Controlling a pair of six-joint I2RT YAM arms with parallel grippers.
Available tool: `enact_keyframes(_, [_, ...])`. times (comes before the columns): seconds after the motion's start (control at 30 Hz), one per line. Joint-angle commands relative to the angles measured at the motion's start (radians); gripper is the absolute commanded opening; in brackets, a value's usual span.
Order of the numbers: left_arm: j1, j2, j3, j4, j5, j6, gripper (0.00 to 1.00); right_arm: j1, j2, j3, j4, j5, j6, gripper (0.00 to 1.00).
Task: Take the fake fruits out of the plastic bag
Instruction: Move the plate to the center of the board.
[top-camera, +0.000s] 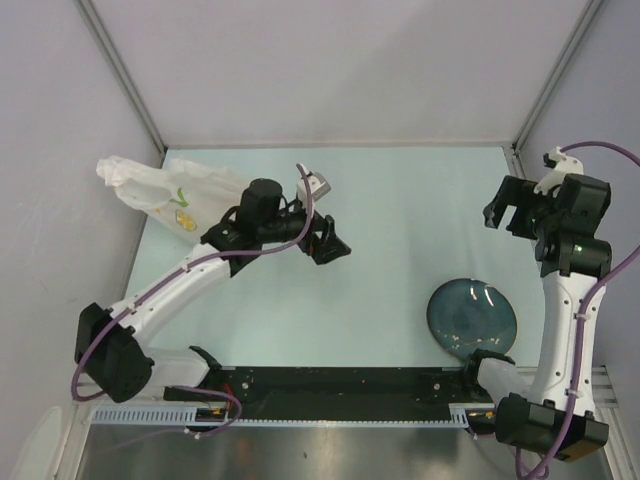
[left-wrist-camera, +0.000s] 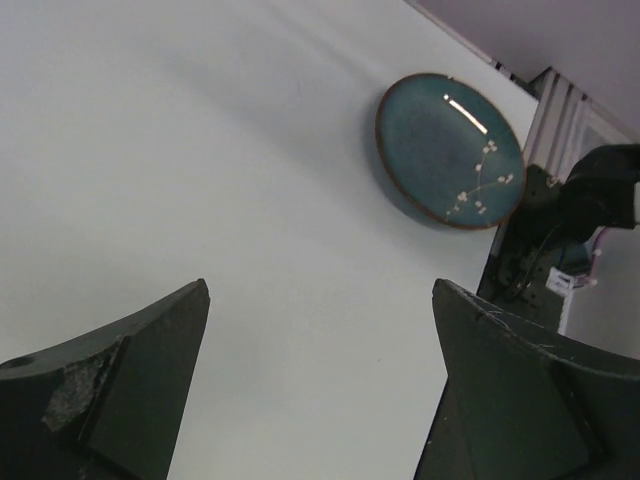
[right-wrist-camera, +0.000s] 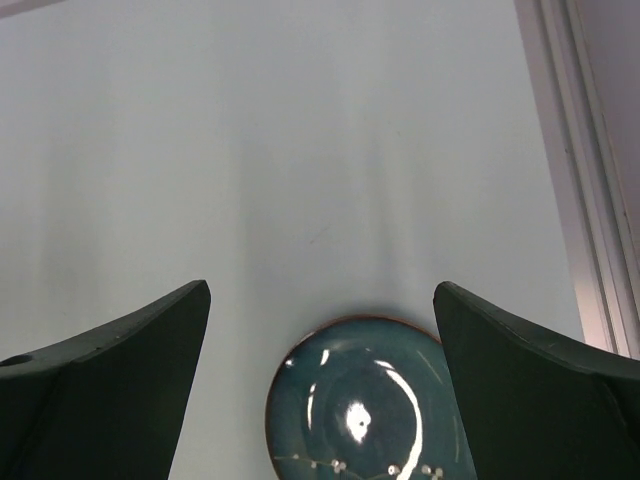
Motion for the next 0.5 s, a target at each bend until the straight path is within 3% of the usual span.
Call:
enact_keyframes(0.0, [-0.051,0.103,0.099,0.126,-0.015,-0.23,0.98,-0.09,0.031,0.038,-0.126,-0.04,-0.019,1.0])
enact_keyframes(0.03, [-0.071,0.152,0.112,0.145,-0.018,-0.307,0.99,-0.107,0.039,0.046,-0.175,-0.052,-0.053,1.0])
enact_keyframes(0.13, [-0.132,0.282,0.18,0.208,0.009,-0.334,0.97,-0.154,0.056,0.08,-0.23,-0.069,-0.084,0.99])
enact_keyframes(0.2, [-0.151,0.355,0.243,0.211,0.023,-0.352,0.91,-0.188,0.058,0.093,-0.243,-0.081,-0.085,1.0])
enact_keyframes(0.23, [-0.163,0.442,0.26,0.209,0.041,-0.402,0.83,-0.196,0.058,0.103,-0.256,-0.099,-0.081,1.0])
enact_keyframes(0.33, [-0.195,0.53,0.273,0.364,0.049,-0.473,0.73,-0.219,0.045,0.104,-0.273,-0.135,-0.073,1.0])
enact_keyframes(0.47, [-0.249,0.677,0.332,0.415,0.047,-0.484,0.67,-0.243,0.032,0.101,-0.269,-0.15,-0.065,1.0])
